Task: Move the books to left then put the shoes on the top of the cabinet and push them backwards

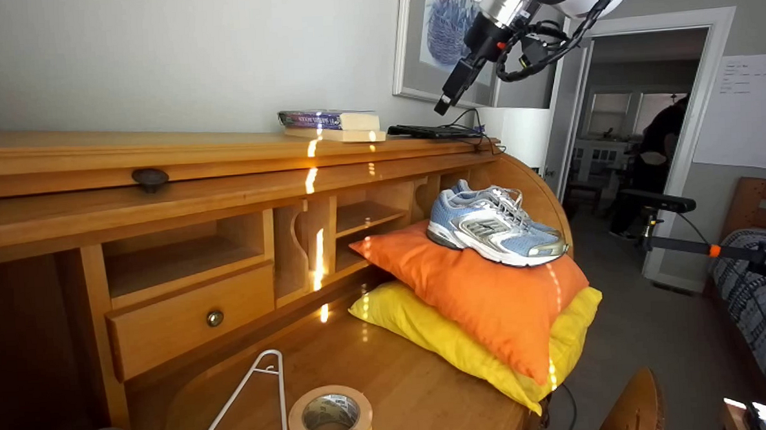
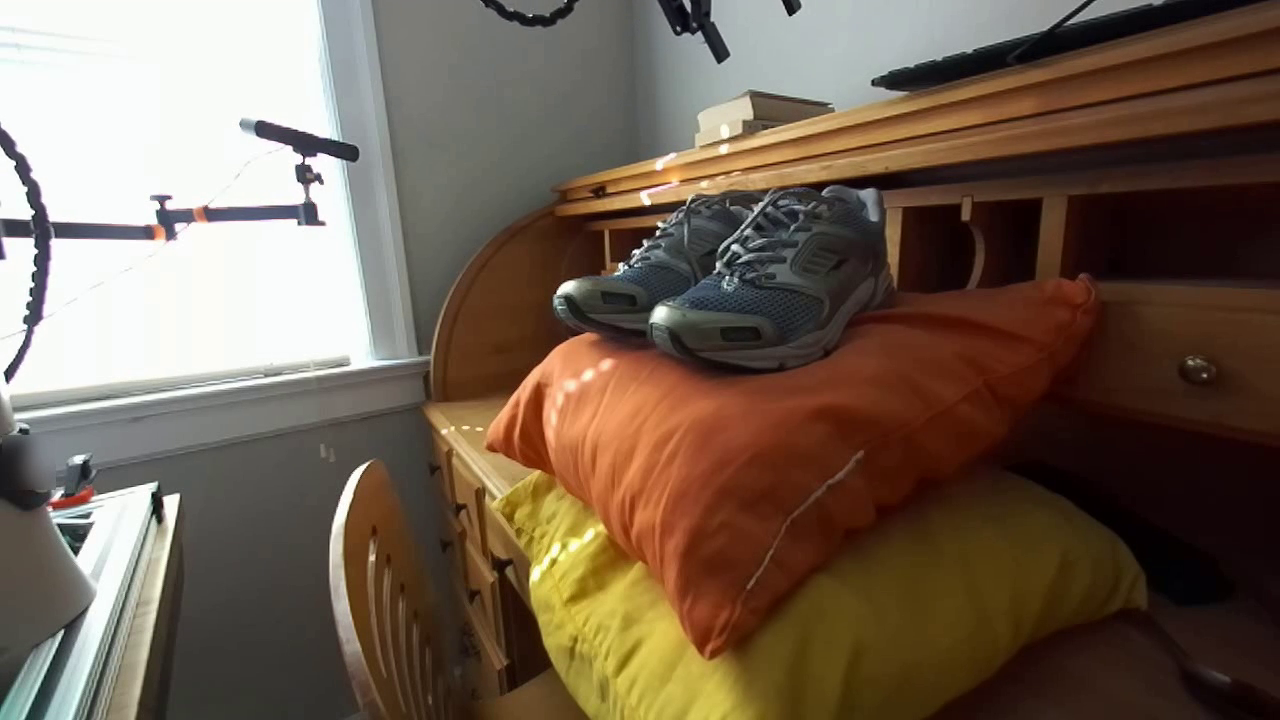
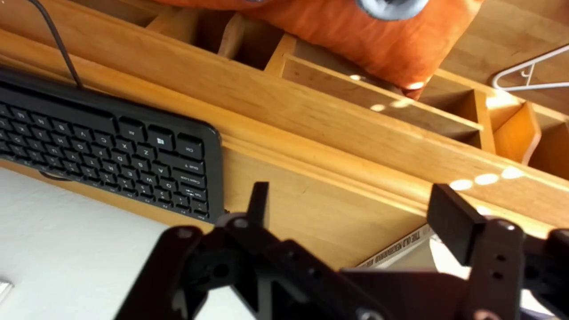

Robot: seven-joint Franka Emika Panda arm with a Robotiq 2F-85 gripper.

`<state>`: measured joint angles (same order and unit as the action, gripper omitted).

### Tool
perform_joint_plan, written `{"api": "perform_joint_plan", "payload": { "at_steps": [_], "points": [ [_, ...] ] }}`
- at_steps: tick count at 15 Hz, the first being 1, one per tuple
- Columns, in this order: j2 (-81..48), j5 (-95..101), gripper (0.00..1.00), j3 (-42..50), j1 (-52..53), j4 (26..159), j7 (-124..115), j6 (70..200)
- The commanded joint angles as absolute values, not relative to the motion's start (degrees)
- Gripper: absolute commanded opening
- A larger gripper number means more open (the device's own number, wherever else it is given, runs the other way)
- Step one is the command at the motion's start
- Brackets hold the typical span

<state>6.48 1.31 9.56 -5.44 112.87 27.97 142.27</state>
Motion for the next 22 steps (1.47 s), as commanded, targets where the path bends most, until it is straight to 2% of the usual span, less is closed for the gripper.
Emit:
{"api": "perform_joint_plan", "payload": {
  "at_steps": [1, 6, 9, 22],
  "points": [
    [4.34, -1.68, 0.58, 9.79, -5.45, 113.52, 27.69, 147.93],
    [1.80, -8.35, 0.18, 9.15, -5.10, 113.15, 30.30, 153.42],
    [0.47, -14.48, 0.00, 8.74, -4.33, 113.08, 33.92, 154.30],
    [-4.94, -29.34, 0.00, 4.93, -3.73, 109.64, 49.82, 158.02]
  ]
}}
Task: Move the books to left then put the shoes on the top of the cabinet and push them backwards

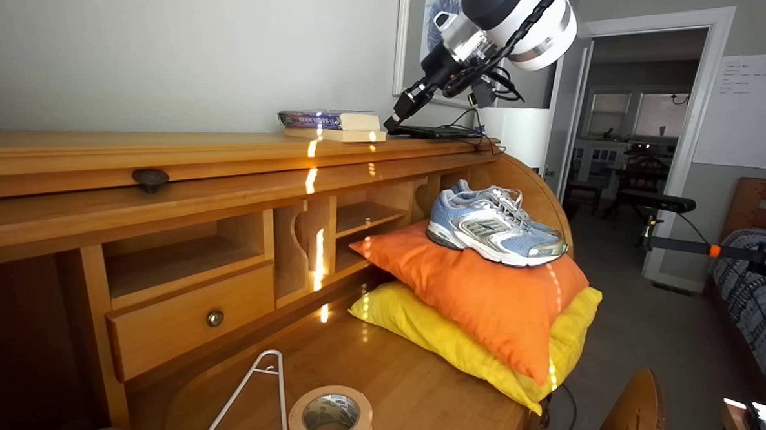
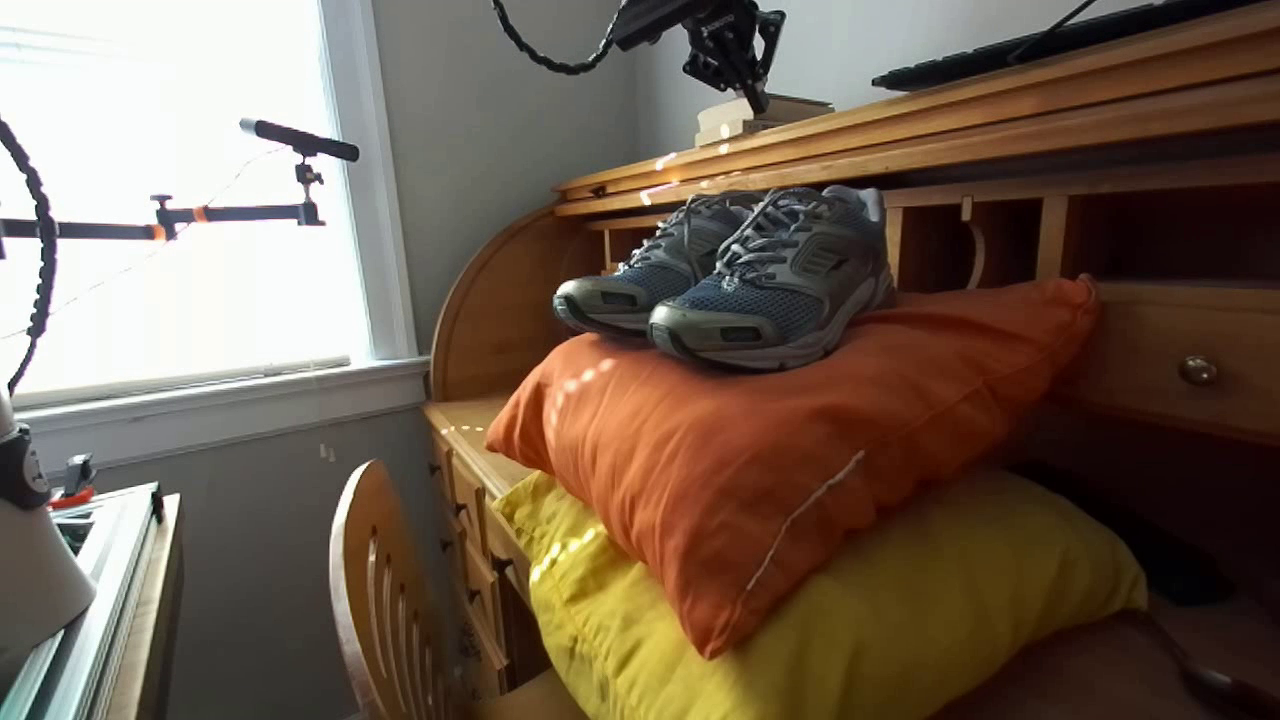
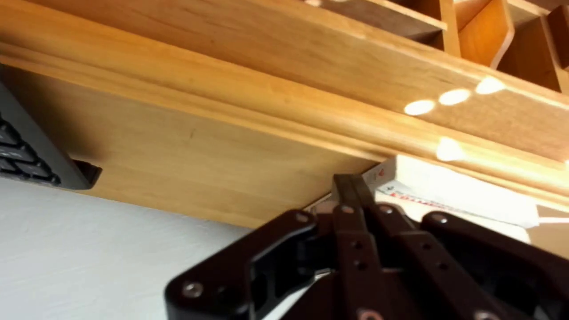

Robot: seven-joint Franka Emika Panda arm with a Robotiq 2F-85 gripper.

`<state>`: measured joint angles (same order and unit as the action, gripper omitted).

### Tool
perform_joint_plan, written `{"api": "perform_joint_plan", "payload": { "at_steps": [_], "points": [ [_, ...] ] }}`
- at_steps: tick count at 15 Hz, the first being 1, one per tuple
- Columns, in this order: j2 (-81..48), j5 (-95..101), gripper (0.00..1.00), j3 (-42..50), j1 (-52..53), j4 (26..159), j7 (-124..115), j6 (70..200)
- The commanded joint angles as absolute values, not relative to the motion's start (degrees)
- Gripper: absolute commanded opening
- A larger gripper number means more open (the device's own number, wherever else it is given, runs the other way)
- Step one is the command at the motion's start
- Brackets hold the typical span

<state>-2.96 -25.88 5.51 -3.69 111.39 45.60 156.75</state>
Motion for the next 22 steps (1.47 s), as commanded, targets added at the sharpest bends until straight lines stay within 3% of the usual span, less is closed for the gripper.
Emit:
{"api": "perform_joint_plan", "payload": {
  "at_steps": [1, 22],
  "points": [
    [-5.42, -29.74, 0.00, 4.76, -3.83, 109.21, 50.56, 158.16],
    [-15.01, -34.32, 0.00, 1.88, -4.36, 99.82, 58.73, 158.62]
  ]
}}
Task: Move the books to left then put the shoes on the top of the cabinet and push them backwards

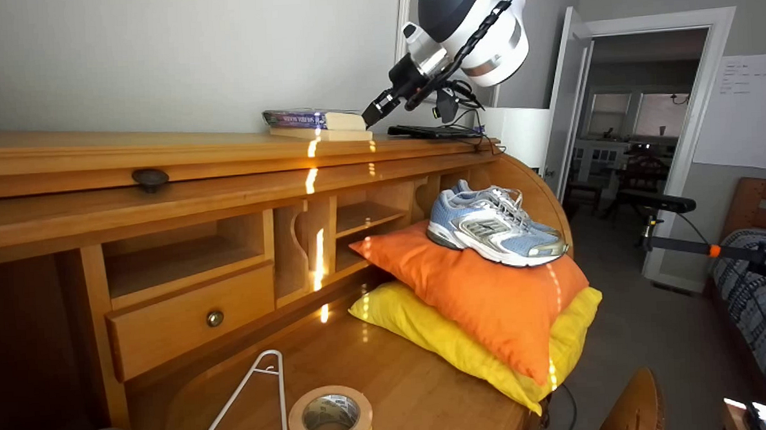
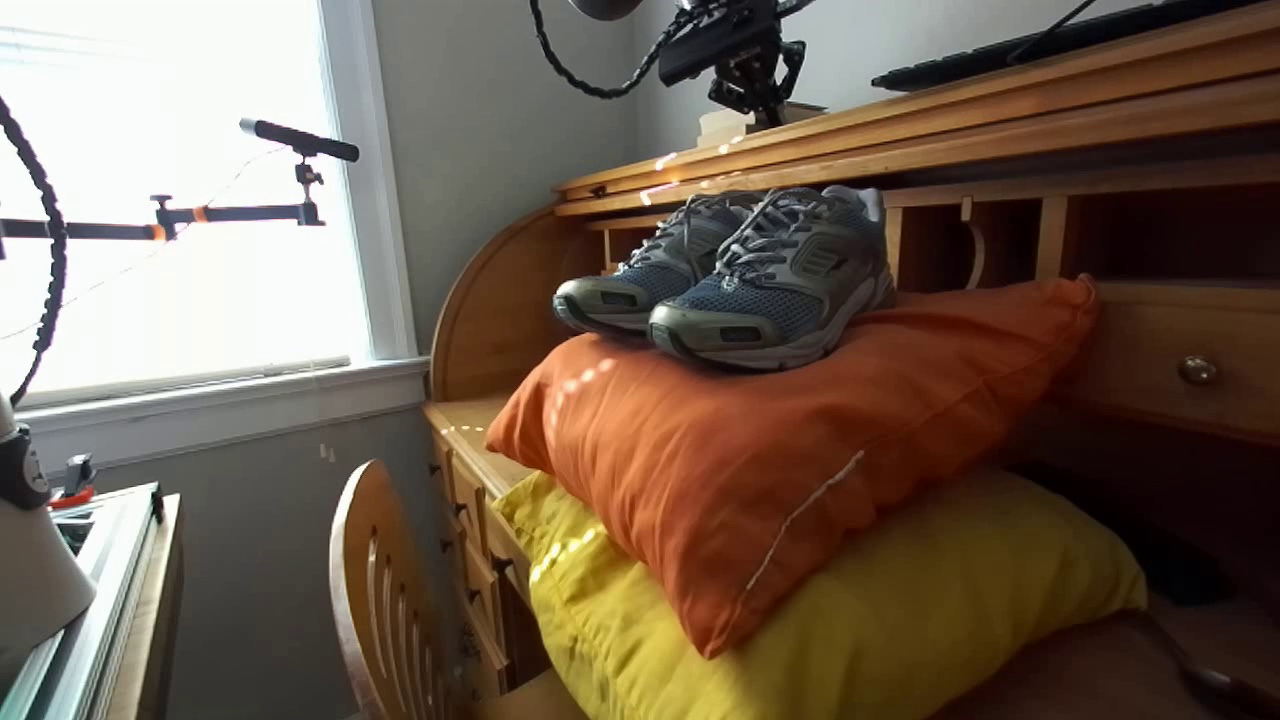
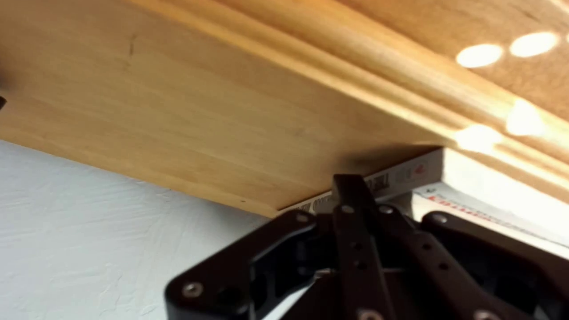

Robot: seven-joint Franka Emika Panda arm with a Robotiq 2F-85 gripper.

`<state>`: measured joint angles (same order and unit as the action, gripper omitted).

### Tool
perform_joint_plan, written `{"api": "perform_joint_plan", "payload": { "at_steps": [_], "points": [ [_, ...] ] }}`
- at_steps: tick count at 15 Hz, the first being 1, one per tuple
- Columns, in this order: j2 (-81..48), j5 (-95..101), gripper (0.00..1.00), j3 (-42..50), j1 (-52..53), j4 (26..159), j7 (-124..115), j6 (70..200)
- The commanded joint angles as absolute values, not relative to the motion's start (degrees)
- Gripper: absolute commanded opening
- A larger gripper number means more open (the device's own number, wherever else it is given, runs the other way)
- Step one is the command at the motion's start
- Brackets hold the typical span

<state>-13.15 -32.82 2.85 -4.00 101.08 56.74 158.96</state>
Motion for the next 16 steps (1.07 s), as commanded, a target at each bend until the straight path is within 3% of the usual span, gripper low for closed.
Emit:
{"api": "perform_joint_plan", "payload": {
  "at_steps": [1, 16],
  "points": [
    [-15.09, -34.21, 0.00, 1.76, -4.35, 99.81, 58.74, 158.45],
    [-17.63, -31.92, 0.00, 2.12, -4.04, 95.72, 57.88, 158.32]
  ]
}}
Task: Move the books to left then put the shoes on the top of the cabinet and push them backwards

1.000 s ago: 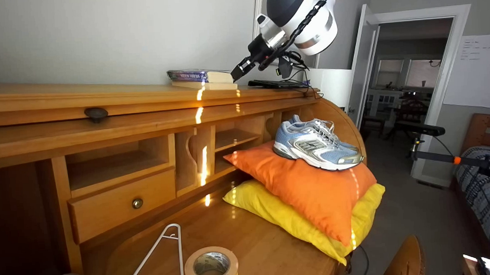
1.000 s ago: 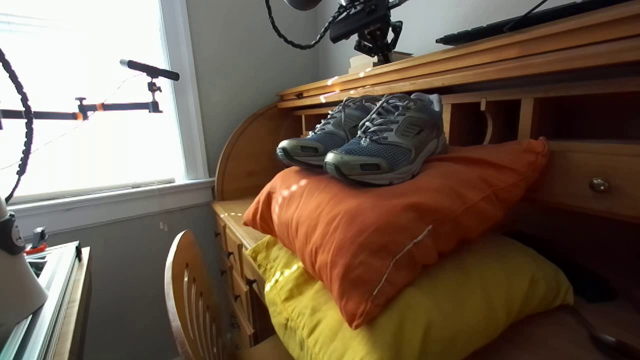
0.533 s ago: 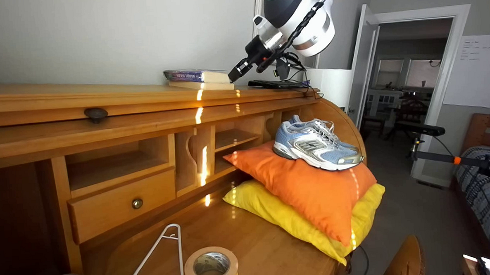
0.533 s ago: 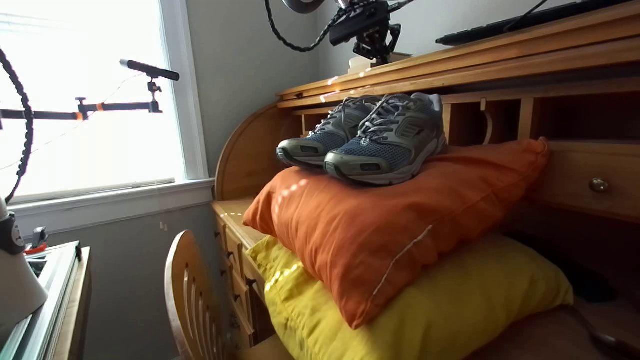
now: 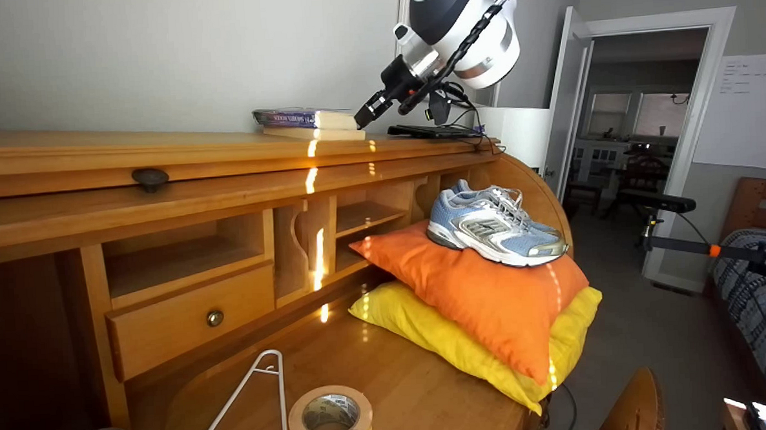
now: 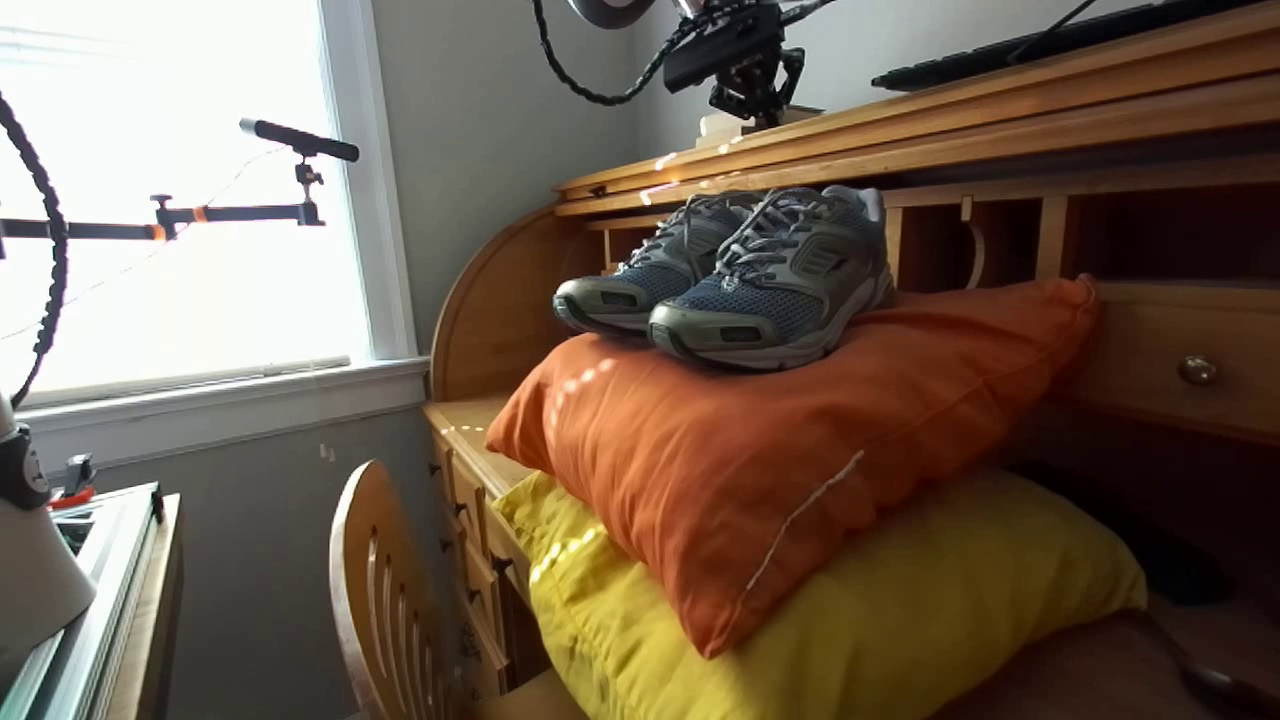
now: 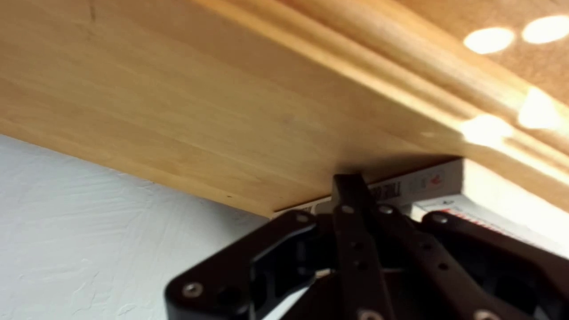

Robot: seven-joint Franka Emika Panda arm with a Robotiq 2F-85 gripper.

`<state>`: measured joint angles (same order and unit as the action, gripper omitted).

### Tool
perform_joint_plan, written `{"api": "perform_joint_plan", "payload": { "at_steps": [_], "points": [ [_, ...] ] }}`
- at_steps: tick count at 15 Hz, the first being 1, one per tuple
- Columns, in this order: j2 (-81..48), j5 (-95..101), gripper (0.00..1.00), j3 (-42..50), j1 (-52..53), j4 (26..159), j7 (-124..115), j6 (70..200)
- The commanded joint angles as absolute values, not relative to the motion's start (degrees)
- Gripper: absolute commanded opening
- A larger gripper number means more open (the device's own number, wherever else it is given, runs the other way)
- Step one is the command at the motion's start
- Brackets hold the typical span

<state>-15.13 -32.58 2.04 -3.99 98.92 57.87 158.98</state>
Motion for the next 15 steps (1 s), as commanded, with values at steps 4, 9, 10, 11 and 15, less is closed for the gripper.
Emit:
{"api": "perform_joint_plan", "payload": {
  "at_steps": [4, 9, 10, 11, 15],
  "points": [
    [-20.10, -31.28, 0.00, 2.06, -3.66, 92.86, 57.89, 158.38],
    [-21.76, -31.36, 0.00, 1.61, -3.01, 91.15, 57.58, 157.28],
    [-21.67, -31.36, 0.00, 1.58, -2.85, 91.32, 57.40, 156.96],
    [-21.46, -31.53, 0.00, 1.41, -2.82, 91.54, 57.51, 156.60],
    [-20.39, -30.69, 0.00, 2.14, -1.98, 92.27, 55.93, 155.97]
  ]
}}
